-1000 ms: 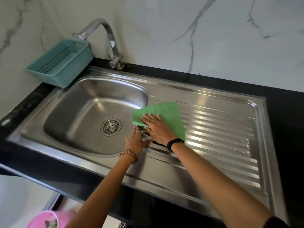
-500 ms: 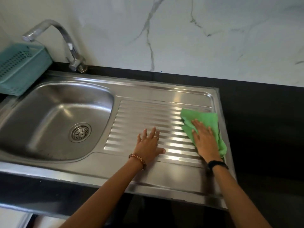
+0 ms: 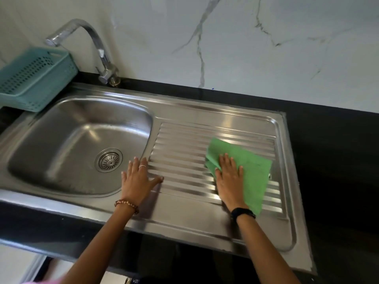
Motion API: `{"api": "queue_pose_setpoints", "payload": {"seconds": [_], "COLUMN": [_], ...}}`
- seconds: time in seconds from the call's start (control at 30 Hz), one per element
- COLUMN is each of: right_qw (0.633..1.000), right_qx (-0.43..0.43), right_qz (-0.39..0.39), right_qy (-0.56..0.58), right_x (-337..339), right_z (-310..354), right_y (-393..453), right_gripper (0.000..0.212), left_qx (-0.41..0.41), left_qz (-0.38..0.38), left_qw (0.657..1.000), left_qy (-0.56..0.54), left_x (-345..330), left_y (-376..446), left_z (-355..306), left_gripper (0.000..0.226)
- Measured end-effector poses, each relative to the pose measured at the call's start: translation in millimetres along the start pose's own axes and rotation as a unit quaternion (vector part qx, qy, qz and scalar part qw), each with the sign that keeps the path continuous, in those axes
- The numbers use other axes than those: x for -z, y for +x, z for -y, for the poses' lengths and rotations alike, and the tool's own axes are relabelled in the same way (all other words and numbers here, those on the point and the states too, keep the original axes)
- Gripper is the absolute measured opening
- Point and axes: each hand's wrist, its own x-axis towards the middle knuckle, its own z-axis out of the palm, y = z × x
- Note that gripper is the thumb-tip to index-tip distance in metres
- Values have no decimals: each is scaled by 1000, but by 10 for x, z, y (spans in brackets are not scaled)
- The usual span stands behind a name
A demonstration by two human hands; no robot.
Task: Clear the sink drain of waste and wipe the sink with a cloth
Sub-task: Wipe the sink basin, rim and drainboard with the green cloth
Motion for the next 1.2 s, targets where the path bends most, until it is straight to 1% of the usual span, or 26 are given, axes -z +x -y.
{"api": "queue_pose_setpoints", "payload": {"seconds": [0.03, 0.1, 0.17, 0.23, 0.33, 0.43, 0.5, 0.57, 0.63, 0.7, 0.77, 0.87, 0.93, 1.07, 1.13, 1.2], "right_qw": [1000, 997, 991, 984, 971, 955, 945, 939, 939, 945, 958, 976, 987, 998, 999, 999], "right_qx": [25, 71, 115, 158, 209, 257, 290, 312, 319, 306, 272, 207, 154, 45, 4, -25], "right_qz": [11, 31, 49, 68, 102, 131, 134, 125, 117, 105, 89, 53, 32, 1, -12, -23], "right_qy": [-8, -24, -41, -48, -48, -64, -73, -66, -52, -38, -22, -30, -42, -49, -38, -27], "right_x": [-74, -192, -289, -369, -483, -580, -629, -636, -607, -536, -432, -240, -102, 215, 315, 350], "right_z": [157, 450, 729, 1004, 1420, 1670, 1688, 1610, 1477, 1276, 1006, 447, 51, -635, -808, -856], "right_y": [54, 185, 327, 461, 633, 693, 652, 577, 498, 429, 347, 196, 106, -25, -116, -236], "right_gripper": [50, 51, 52, 52, 52, 50, 48, 48, 49, 49, 49, 49, 51, 51, 50, 50], "left_qx": [8, 0, -8, -3, 9, -22, -48, -54, -49, -33, -32, -93, -143, -237, -258, -262], "left_qz": [-4, -30, -55, -66, -48, -15, 16, 29, 44, 57, 52, 40, 44, 94, 115, 122], "left_qw": [999, 995, 993, 994, 996, 996, 998, 997, 996, 996, 996, 991, 984, 958, 948, 946], "left_qy": [-36, -98, -102, -86, -77, -89, -34, 37, 62, 63, 70, 87, 100, 129, 145, 149], "left_x": [23, 41, 47, 33, -7, -58, -118, -172, -193, -203, -233, -327, -428, -682, -765, -788], "left_y": [-4, -27, -41, -26, 7, -9, -36, -51, -68, -108, -181, -283, -304, -401, -448, -461], "left_z": [55, 113, 125, 128, 187, 261, 302, 342, 349, 311, 239, -56, -322, -757, -813, -807], "left_gripper": [71, 50, 46, 53, 72, 86, 98, 100, 102, 104, 108, 114, 107, 98, 95, 92]}}
